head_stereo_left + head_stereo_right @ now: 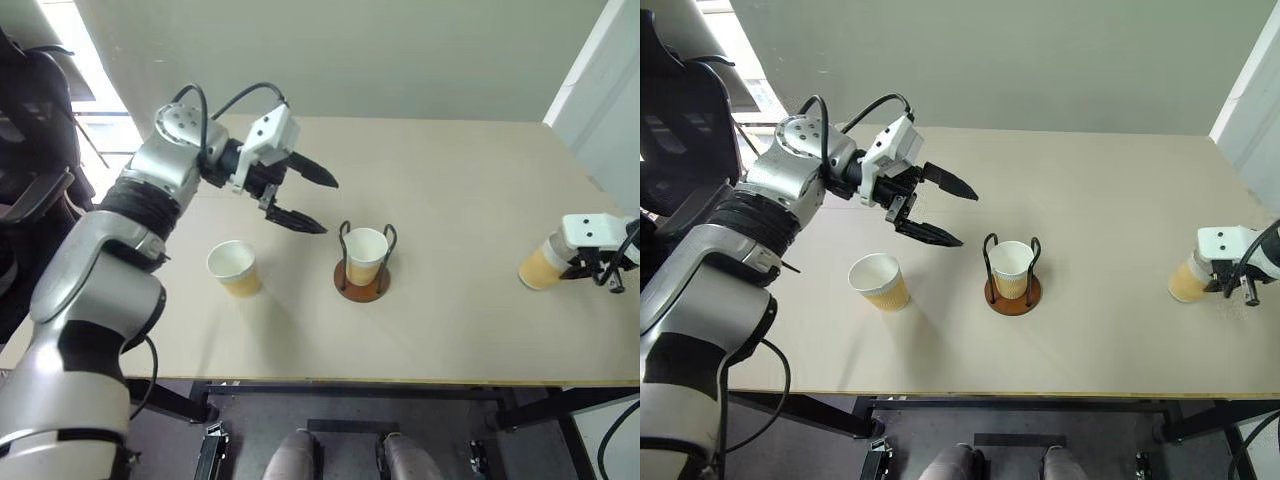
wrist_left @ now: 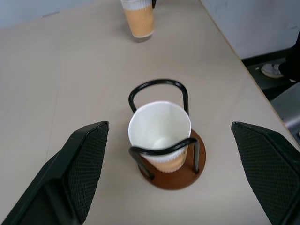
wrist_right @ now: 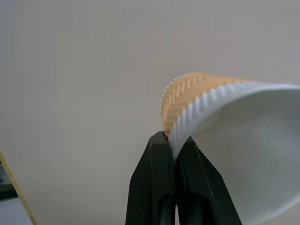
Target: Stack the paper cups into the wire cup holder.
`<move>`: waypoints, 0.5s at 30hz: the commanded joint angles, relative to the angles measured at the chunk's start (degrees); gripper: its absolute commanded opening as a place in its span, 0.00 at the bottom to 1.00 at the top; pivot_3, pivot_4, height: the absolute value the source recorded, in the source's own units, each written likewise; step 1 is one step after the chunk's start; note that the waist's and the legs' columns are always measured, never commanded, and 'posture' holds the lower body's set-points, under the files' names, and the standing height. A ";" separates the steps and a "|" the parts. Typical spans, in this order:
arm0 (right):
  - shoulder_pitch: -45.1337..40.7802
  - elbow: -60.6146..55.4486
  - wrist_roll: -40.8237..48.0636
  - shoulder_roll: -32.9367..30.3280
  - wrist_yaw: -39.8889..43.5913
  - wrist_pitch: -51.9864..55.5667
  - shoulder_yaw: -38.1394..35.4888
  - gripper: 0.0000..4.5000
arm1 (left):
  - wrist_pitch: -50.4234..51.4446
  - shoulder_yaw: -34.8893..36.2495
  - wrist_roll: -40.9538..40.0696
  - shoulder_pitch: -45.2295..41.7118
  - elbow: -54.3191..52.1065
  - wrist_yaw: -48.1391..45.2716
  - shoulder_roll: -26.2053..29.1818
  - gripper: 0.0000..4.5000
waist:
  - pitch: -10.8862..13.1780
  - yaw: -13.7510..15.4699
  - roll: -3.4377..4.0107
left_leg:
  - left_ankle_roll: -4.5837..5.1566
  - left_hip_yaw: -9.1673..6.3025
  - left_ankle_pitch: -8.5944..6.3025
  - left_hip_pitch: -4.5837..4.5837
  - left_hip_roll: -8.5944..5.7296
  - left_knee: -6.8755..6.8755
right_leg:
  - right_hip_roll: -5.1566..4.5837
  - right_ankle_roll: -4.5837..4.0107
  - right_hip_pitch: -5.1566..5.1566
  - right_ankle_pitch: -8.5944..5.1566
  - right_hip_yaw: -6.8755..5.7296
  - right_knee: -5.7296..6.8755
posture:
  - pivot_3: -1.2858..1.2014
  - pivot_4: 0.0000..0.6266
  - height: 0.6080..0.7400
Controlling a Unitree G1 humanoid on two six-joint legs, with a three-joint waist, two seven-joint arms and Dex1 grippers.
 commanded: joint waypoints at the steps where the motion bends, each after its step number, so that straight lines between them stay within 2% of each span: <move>1: 0.60 -12.55 7.18 -2.56 1.26 5.43 -0.04 0.01 | -2.89 0.14 0.49 -0.08 3.07 -1.88 0.88 1.00 | 0.00 -0.03 0.01 | 0.00 0.00 0.00 -0.02 0.00 -0.03 | 0.00 -0.08 -0.02 -0.05 -0.01 -0.02 | 0.52 0.24 1.00; 6: 1.24 -27.42 14.00 -4.72 1.26 13.31 2.88 0.01 | -4.57 0.53 1.81 0.55 6.18 -1.88 1.00 1.00 | 0.00 0.01 0.01 | -0.04 0.00 -0.01 -0.02 0.00 -0.13 | 0.02 -0.20 -0.06 -0.13 -0.03 -0.04 | 0.52 0.24 1.00; 9: -0.58 -30.23 14.43 -5.06 1.26 14.58 4.35 0.01 | -5.41 0.42 2.73 0.85 7.10 -1.88 0.87 1.00 | 0.00 0.21 0.01 | -0.04 -0.03 -0.01 -0.08 0.01 -0.14 | 0.02 -0.21 -0.06 -0.14 -0.05 -0.14 | 0.52 0.24 1.00; 15: -10.16 -32.40 12.79 -0.56 1.26 16.01 8.26 0.01 | -5.70 0.56 3.67 1.42 8.08 -1.88 0.10 1.00 | 0.00 -0.08 0.00 | -0.04 -0.01 -0.01 -0.11 0.00 -0.18 | 0.00 -0.10 -0.12 -0.06 -0.02 -0.22 | 0.52 0.24 1.00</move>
